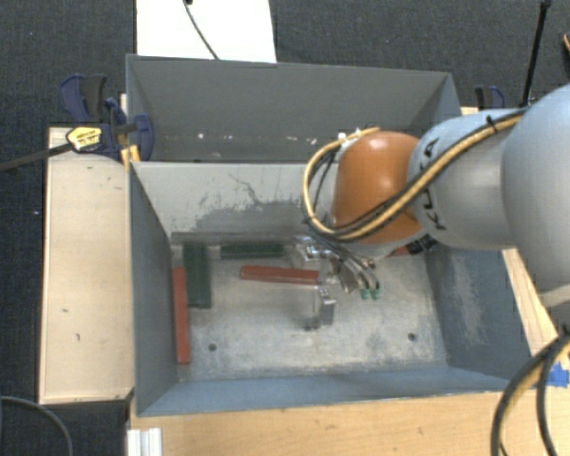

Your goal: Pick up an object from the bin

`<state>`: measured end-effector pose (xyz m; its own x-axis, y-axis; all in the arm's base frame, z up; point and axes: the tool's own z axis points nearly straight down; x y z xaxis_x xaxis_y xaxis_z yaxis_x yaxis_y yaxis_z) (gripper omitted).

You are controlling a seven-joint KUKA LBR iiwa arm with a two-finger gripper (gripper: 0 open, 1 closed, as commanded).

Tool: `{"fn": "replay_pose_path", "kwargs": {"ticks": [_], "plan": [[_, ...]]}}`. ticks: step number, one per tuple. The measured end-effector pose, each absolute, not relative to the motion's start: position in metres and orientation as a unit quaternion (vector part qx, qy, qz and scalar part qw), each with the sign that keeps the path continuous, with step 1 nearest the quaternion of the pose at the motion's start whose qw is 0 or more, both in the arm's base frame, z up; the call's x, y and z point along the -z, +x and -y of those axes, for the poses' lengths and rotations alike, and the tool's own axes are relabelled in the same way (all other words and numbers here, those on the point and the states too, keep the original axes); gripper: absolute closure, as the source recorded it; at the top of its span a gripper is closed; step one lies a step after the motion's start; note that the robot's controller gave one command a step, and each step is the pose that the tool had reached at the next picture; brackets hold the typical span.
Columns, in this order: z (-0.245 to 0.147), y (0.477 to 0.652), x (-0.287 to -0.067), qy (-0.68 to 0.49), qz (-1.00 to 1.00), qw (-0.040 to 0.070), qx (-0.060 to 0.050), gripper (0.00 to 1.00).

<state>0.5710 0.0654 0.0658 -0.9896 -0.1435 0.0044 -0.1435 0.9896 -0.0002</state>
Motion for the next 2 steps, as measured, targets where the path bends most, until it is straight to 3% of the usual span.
{"fn": "replay_pose_path", "kwargs": {"ticks": [1,2], "plan": [[-0.068,0.573,-0.071,0.072,0.997,-0.002,0.001,1.0],[-0.06,0.575,-0.233,0.072,0.997,-0.006,0.0,1.0]]}}
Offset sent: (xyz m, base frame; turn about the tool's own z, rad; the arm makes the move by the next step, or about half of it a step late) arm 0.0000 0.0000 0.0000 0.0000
